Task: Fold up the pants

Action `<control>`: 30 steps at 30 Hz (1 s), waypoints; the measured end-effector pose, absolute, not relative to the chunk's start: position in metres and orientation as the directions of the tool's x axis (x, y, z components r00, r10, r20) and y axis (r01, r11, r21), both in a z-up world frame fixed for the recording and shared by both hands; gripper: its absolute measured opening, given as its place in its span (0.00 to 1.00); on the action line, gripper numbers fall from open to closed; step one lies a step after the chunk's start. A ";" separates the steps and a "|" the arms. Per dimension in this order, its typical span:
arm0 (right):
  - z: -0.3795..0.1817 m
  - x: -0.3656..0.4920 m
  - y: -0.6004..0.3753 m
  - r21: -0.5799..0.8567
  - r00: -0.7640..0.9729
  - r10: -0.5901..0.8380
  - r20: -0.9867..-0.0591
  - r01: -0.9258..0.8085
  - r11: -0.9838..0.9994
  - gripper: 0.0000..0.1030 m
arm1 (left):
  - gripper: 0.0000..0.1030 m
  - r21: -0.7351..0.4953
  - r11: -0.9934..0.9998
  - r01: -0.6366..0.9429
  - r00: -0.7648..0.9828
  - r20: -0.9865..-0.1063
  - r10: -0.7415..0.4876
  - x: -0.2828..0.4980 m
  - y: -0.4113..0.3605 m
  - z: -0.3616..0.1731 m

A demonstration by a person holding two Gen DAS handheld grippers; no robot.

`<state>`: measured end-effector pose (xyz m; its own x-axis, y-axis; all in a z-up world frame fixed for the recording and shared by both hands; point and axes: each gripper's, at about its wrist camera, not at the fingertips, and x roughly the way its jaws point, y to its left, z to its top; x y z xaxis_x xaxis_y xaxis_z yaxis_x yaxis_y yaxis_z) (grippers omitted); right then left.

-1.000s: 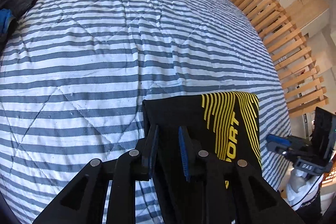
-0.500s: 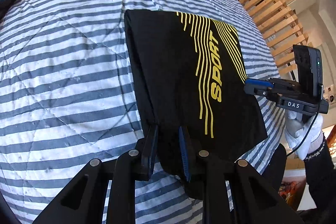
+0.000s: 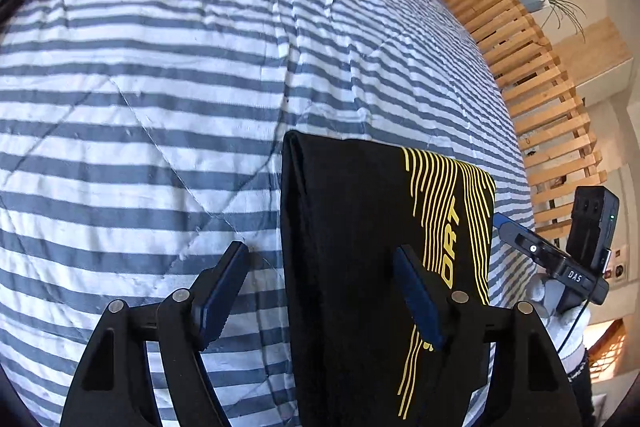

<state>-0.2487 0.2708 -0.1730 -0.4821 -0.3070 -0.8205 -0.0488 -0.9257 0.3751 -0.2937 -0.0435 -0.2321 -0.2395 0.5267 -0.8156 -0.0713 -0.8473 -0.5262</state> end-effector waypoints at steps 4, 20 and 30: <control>-0.194 -0.250 0.276 0.453 -0.408 -0.394 -0.824 -0.054 -0.890 0.77 | 0.75 -0.552 -0.829 -0.090 -0.214 -0.803 0.557 -0.282 -0.045 -0.232; -0.211 -0.244 0.233 0.496 -0.353 -0.478 -0.805 0.044 -0.867 0.07 | 0.10 -0.530 -0.837 -0.138 -0.212 -0.810 0.548 -0.267 -0.012 -0.243; -0.167 -0.220 0.227 0.390 -0.453 -0.394 -0.800 0.107 -0.914 0.08 | 0.12 -0.470 -0.851 -0.233 -0.224 -0.826 0.518 -0.265 0.007 -0.216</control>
